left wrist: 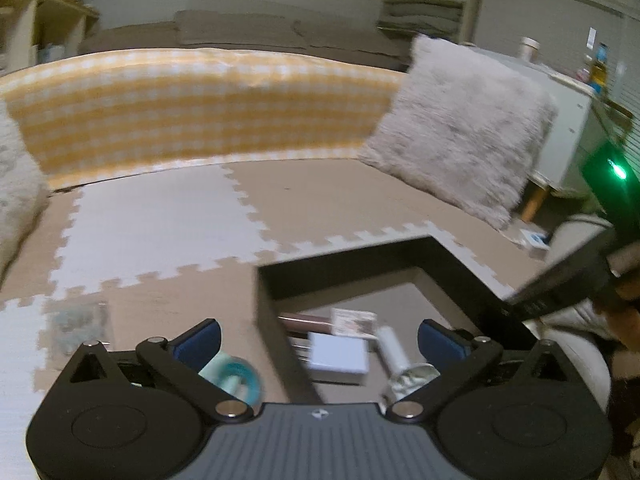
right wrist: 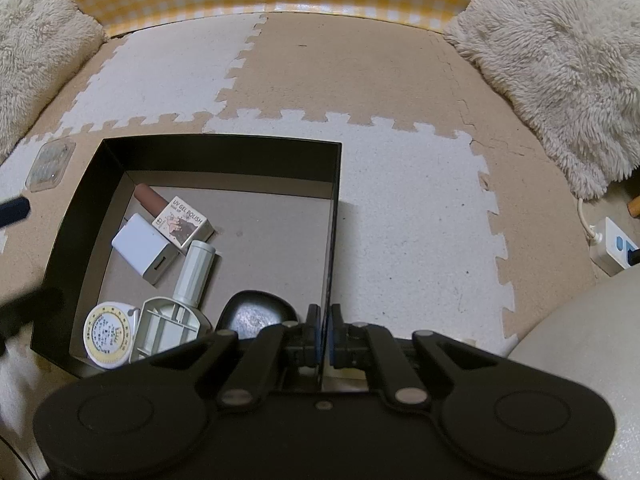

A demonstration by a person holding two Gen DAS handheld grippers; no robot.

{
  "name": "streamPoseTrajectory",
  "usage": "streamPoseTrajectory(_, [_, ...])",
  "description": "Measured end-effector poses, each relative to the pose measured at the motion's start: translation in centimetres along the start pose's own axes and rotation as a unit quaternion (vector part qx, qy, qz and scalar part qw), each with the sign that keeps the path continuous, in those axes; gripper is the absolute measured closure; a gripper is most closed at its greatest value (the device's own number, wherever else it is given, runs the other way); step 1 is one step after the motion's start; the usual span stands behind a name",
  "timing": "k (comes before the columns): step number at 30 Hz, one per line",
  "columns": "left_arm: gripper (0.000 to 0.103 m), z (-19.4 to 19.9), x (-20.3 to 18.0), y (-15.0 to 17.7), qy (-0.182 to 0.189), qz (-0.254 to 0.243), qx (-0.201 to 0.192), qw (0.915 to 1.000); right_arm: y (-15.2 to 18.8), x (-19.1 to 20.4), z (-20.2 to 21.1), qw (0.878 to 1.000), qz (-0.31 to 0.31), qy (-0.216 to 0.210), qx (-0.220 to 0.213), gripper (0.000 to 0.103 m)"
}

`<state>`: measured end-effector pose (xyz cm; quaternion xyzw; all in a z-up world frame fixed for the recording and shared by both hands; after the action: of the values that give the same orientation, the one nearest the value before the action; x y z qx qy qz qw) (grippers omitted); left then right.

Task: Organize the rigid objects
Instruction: 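Move the left tool to the teal tape roll and close on it, then carry the teal tape roll into the black box and open the left tool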

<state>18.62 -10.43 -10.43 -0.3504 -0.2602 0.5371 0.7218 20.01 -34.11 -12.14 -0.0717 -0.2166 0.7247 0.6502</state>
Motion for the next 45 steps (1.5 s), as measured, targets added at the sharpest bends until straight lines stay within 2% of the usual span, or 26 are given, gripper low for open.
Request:
streamPoseTrajectory(9, [0.0, -0.6, 4.9, -1.1, -0.055, 0.021, 0.002, 0.9983, 0.0, 0.0, 0.0, 1.0, 0.001, 0.0, 0.0, 0.099])
streamPoseTrajectory(13, [0.0, -0.8, 6.4, -0.6, -0.062, 0.015, 0.018, 0.9978, 0.0, 0.0, 0.0, 1.0, 0.001, 0.0, 0.0, 0.099])
streamPoseTrajectory(16, [0.0, -0.8, 6.6, 0.1, -0.063, -0.005, 0.025, 0.9977, 0.0, 0.0, 0.0, 1.0, 0.0, 0.0, 0.0, 0.099])
streamPoseTrajectory(20, [0.001, -0.7, 5.6, 1.3, -0.046, -0.071, 0.025, 0.9962, 0.0, 0.1, 0.0, 1.0, 0.0, 0.0, 0.0, 0.099])
streamPoseTrajectory(22, [0.008, -0.6, 4.8, 1.8, -0.033, -0.113, 0.014, 0.9929, 0.0, 0.0, 0.0, 1.0, 0.0, 0.0, 0.0, 0.099])
streamPoseTrajectory(24, [0.026, -0.6, 3.8, 2.3, -0.025, -0.153, 0.004, 0.9879, 0.0, 0.1, 0.0, 1.0, 0.0, 0.0, 0.0, 0.099])
streamPoseTrajectory(27, [0.04, -1.1, 2.8, 3.1, -0.017, -0.188, 0.0, 0.9821, 0.0, 0.1, 0.0, 1.0, 0.0, 0.001, 0.0, 0.099])
streamPoseTrajectory(34, [0.045, -2.3, 1.2, 4.8, -0.005, -0.255, -0.009, 0.9669, 0.0, 0.0, 0.0, 1.0, 0.001, 0.001, 0.001, 0.099])
streamPoseTrajectory(40, [0.05, -3.6, 0.0, 6.1, -0.039, -0.311, -0.021, 0.9492, 0.0, 0.0, 0.0, 1.0, 0.002, 0.001, 0.001, 0.099])
streamPoseTrajectory(42, [0.054, -3.9, 0.0, 6.3, -0.05, -0.316, -0.024, 0.947, 0.0, 0.1, 0.0, 1.0, 0.002, 0.001, 0.001, 0.099])
streamPoseTrajectory(45, [0.059, -4.2, 0.0, 6.3, -0.053, -0.312, -0.03, 0.9482, 0.0, 0.1, -0.1, 1.0, 0.003, 0.0, 0.002, 0.099])
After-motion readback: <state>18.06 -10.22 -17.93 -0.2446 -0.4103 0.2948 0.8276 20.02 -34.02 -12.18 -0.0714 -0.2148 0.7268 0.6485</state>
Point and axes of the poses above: each gripper's, at about its wrist camera, not at the fingertips, and z roughly against the way its jaws point, x to its left, y to its underside, the point moved 2 cm from there along -z, roughly the way its jaws point, and after that the axes turned 13 degrees about -y, right-handed, at the moved point
